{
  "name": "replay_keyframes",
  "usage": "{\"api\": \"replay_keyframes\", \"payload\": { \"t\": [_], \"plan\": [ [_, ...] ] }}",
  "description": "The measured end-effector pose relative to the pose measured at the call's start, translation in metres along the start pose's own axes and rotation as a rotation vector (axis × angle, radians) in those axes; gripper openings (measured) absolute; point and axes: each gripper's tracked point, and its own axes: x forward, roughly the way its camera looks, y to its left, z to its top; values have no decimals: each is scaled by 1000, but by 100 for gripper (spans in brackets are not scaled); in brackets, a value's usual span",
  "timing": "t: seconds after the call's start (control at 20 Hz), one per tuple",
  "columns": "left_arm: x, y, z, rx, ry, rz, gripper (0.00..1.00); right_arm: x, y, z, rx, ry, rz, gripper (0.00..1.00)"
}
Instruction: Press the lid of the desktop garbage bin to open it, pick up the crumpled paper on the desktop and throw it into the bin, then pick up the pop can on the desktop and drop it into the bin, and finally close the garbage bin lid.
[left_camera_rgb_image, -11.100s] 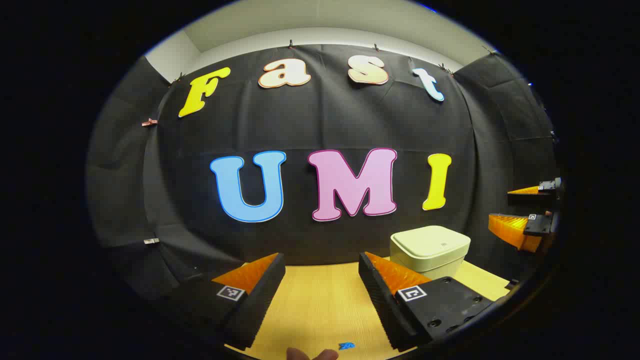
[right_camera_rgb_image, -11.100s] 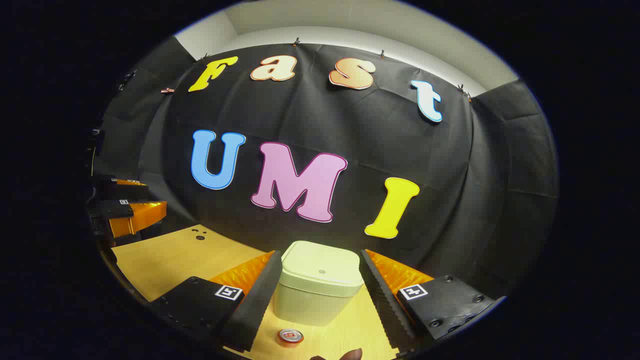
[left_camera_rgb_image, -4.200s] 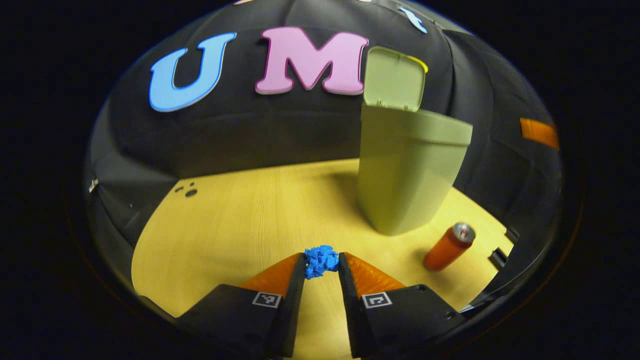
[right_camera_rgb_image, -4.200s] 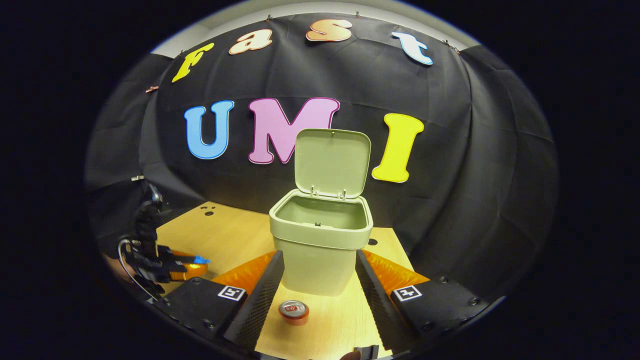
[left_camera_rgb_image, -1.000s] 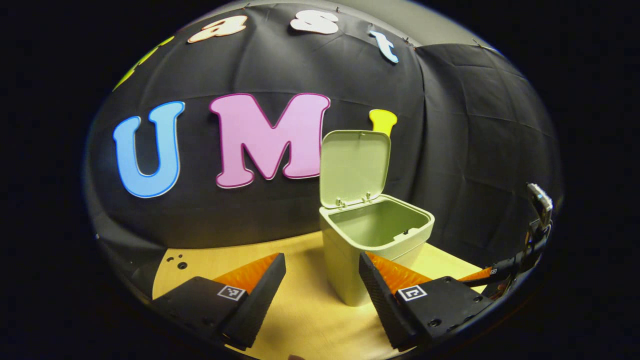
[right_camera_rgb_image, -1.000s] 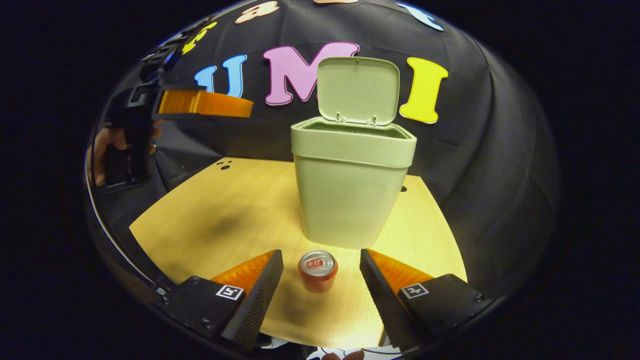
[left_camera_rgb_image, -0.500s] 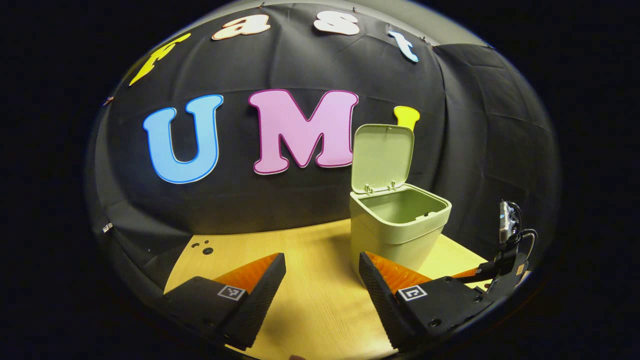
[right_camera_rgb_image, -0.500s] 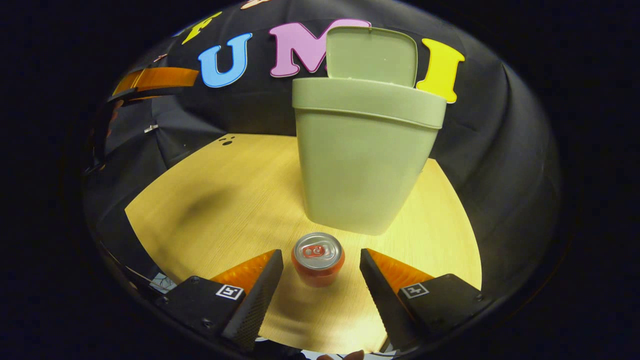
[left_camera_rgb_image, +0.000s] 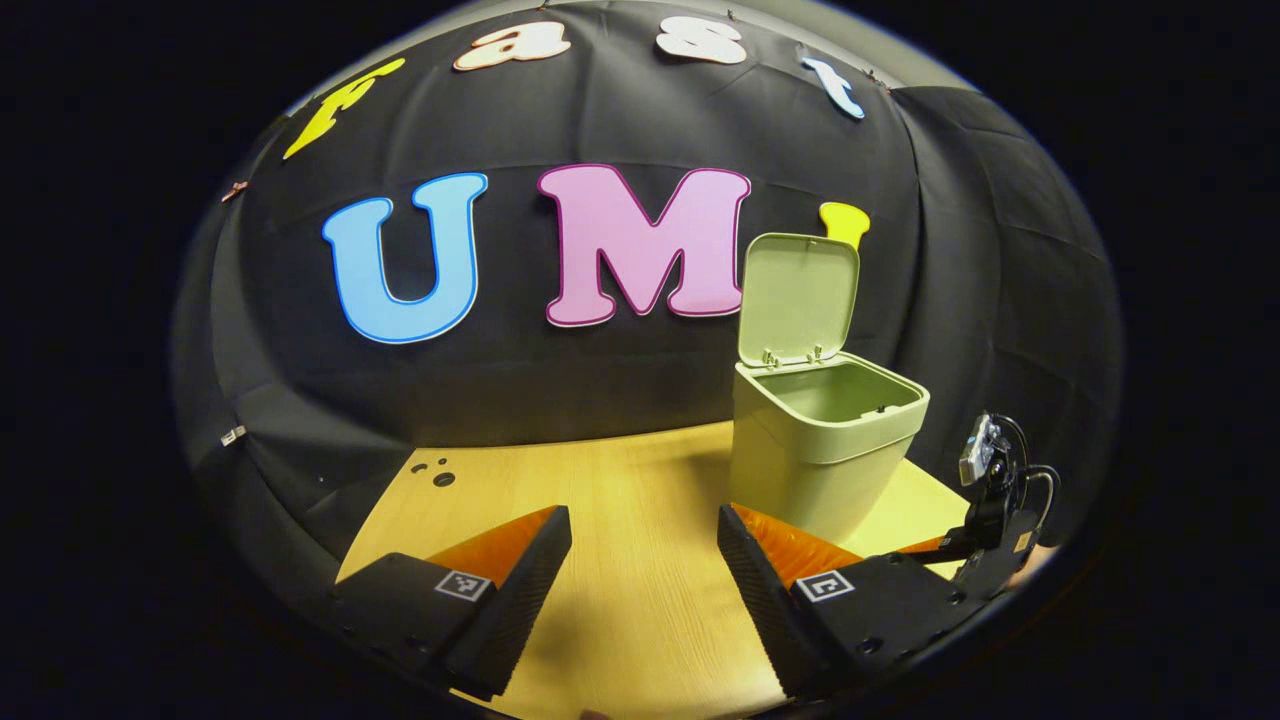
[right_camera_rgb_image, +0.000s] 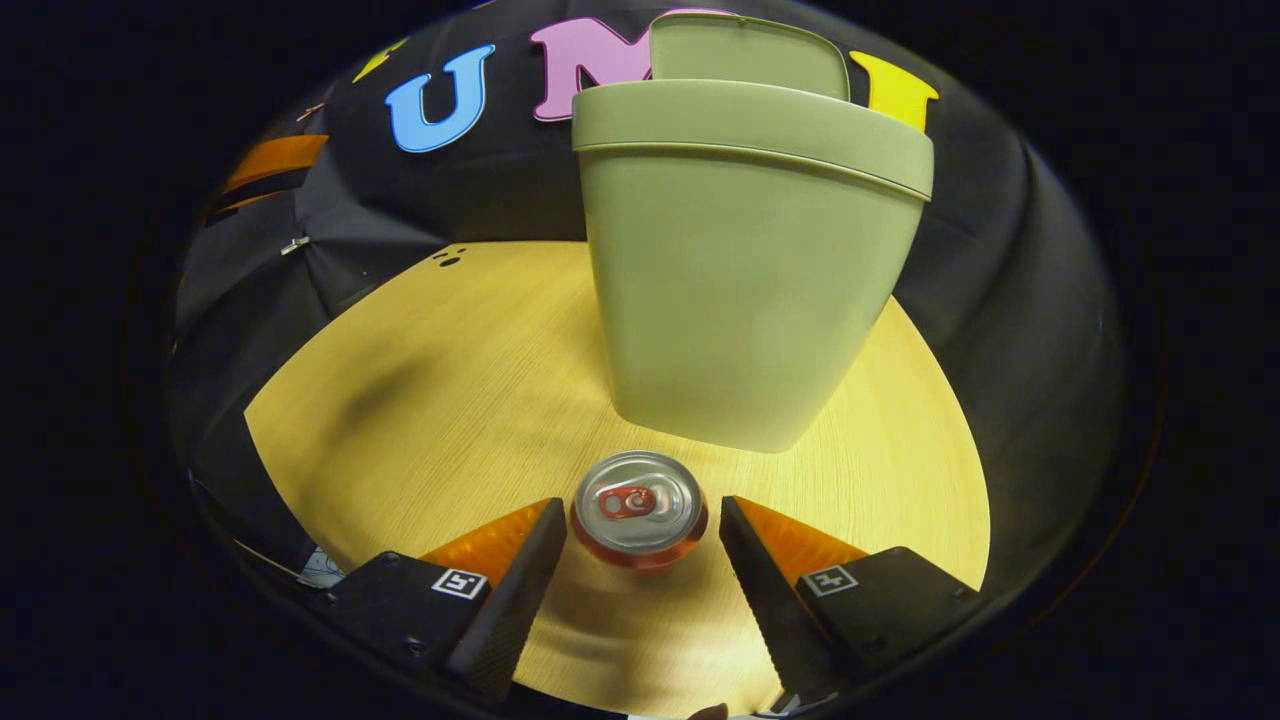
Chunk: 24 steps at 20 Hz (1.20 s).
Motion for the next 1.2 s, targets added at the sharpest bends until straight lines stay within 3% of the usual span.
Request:
{"api": "replay_keyframes", "payload": {
  "t": [0.15,0.6,1.2],
  "plan": [
    [-1,3,-4,-10,7,8,95,-2,1,0,12,7,12,84],
    [5,-4,-11,-12,19,-15,95,-50,-6,44,12,-92,12,83],
    [16,-30,-12,-26,20,-96,95,-148,6,161,-22,-307,38,83]
  ]
}}
